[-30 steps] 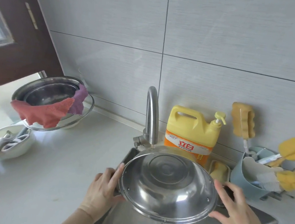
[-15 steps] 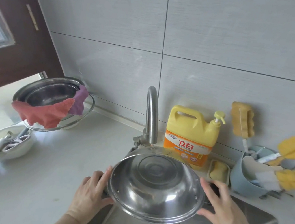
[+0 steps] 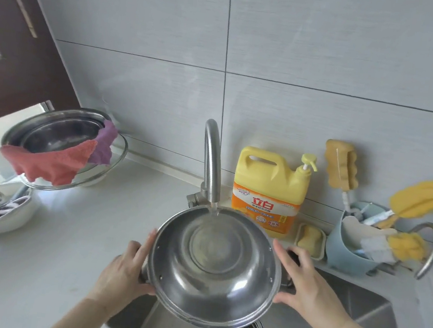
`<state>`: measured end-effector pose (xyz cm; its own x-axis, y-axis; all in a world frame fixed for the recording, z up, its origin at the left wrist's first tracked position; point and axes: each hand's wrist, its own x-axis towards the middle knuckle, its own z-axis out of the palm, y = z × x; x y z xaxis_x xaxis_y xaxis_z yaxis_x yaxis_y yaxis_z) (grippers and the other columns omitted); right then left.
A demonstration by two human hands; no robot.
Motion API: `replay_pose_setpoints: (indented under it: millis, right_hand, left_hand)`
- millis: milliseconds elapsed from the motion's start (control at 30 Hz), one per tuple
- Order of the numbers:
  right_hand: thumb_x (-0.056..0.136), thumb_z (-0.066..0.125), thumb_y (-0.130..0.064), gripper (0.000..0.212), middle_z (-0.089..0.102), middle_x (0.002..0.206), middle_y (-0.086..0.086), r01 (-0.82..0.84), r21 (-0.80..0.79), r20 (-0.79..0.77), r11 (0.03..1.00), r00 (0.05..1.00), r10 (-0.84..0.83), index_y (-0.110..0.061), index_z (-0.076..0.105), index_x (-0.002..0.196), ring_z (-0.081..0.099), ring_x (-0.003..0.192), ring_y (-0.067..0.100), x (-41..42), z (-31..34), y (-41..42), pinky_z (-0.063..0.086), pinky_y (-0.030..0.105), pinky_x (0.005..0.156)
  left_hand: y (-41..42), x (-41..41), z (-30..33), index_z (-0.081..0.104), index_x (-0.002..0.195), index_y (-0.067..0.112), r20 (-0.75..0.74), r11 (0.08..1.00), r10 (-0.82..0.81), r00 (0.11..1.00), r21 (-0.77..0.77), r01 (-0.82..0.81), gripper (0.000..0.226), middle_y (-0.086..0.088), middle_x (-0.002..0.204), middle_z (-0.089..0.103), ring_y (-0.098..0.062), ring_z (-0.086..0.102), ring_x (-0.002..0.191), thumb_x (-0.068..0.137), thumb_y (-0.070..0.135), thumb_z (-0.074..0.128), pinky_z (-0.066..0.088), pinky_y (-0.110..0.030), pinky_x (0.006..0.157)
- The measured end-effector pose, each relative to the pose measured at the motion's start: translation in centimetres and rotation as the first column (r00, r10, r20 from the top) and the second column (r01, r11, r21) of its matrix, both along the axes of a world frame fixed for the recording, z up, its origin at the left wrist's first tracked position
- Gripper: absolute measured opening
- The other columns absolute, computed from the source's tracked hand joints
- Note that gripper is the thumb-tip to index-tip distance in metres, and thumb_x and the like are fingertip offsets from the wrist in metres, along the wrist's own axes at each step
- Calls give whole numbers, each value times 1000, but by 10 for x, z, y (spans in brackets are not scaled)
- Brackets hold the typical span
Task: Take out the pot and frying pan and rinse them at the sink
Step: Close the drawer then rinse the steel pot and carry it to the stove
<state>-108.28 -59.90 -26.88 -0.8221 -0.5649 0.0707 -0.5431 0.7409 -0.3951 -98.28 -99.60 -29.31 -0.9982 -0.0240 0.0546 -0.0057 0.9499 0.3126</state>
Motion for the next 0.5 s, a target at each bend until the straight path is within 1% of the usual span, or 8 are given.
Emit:
replay_pose_setpoints:
  millis: [67,167,267,300,333,367,433,500]
  right_hand:
    - [66,88,-38,130,20,127,-23,25,-3,138,1000,990,-24,-67,-15,140,53,83,5,-5,0,16,47,16,79]
    - [57,92,-32,131,26,124,-28,50,-54,341,997,940,-28,-71,-4,138,54,86,3,-13,4,37,45,11,81]
    - [48,95,-38,134,33,127,-18,48,-11,488,999,872,-37,-65,2,140,47,98,-9,-15,7,54,40,9,85]
    - [42,95,-48,136,36,131,-12,40,26,527,999,848,-48,-63,3,141,44,108,-8,-16,7,58,37,11,92]
    - [36,93,-57,140,37,137,-8,28,66,565,997,823,-60,-59,3,143,41,121,-1,-16,6,62,33,14,99]
    - [36,92,-59,141,37,143,-9,14,96,607,995,792,-70,-55,4,147,38,130,5,-15,4,65,31,18,105]
    - [47,92,-49,134,38,149,-15,-4,107,680,994,729,-71,-49,9,152,39,135,6,-12,-1,66,33,24,112]
    - [54,89,-39,125,45,145,-13,13,88,724,996,686,-73,-51,12,151,51,130,15,-4,-3,60,46,33,105]
  left_hand:
    - [18,-15,8,-31,141,53,183,1000,-19,983,0,20,139,3,105,37,-22,57,82,60,62,81,44,-32,71]
    - [36,-40,15,-31,137,59,406,995,-94,909,71,72,140,-1,127,40,-26,56,110,58,55,85,45,-35,90]
    - [38,-56,14,-26,136,65,538,979,-195,820,160,128,145,-1,143,42,-25,50,127,48,53,88,40,-44,107]
    - [39,-59,18,-23,136,67,585,970,-234,777,200,142,145,4,143,46,-21,53,126,46,52,89,38,-45,109]
    - [39,-63,23,-18,137,68,632,959,-269,726,243,144,143,10,141,51,-16,61,117,47,49,91,39,-45,109]
    - [40,-66,29,-12,140,67,684,949,-299,665,286,133,139,13,137,55,-14,69,104,50,43,92,42,-45,107]
    - [38,-73,42,-2,141,67,756,934,-343,557,340,113,131,16,134,56,-17,74,87,55,35,92,52,-43,97]
    - [34,-77,57,4,141,67,780,927,-367,506,350,132,129,16,136,55,-21,75,86,54,36,93,56,-42,89]
